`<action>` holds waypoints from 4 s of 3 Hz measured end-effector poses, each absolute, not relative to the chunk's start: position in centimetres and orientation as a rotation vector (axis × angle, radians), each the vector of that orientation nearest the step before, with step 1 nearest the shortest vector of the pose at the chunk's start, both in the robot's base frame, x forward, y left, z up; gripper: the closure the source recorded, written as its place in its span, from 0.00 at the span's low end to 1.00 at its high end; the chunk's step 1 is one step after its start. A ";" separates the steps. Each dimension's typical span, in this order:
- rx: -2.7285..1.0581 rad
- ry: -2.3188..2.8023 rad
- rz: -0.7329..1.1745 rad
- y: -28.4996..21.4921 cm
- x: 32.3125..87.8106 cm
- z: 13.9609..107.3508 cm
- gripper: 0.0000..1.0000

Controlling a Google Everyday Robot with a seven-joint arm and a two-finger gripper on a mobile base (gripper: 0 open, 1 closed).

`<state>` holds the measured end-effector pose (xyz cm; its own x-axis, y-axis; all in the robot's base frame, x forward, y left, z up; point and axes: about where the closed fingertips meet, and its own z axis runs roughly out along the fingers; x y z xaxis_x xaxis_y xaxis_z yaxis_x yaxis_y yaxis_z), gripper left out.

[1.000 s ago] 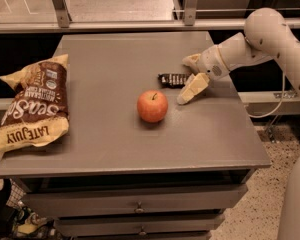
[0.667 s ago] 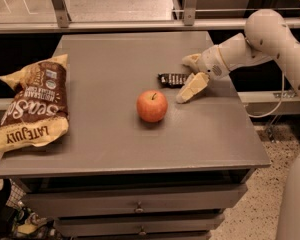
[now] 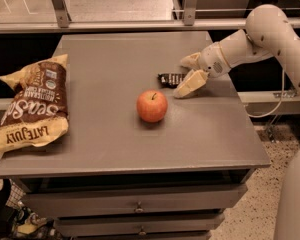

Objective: Move rxbar chocolate near brown chip bag

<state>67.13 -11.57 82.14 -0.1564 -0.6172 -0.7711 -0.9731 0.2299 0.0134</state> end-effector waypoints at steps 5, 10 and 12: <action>-1.531 1.879 0.652 -9.7 67.0 85.2 1.00; -1.787 1.765 0.403 0.8 55.9 93.2 1.00; -1.912 1.632 0.508 5.7 54.7 92.4 1.00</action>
Offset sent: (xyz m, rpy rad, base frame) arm 0.0000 0.0001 0.0023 0.0000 0.0000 0.0001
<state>54.67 5.69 92.44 0.1837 -0.7640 -0.6185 -0.9801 -0.0939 -0.1752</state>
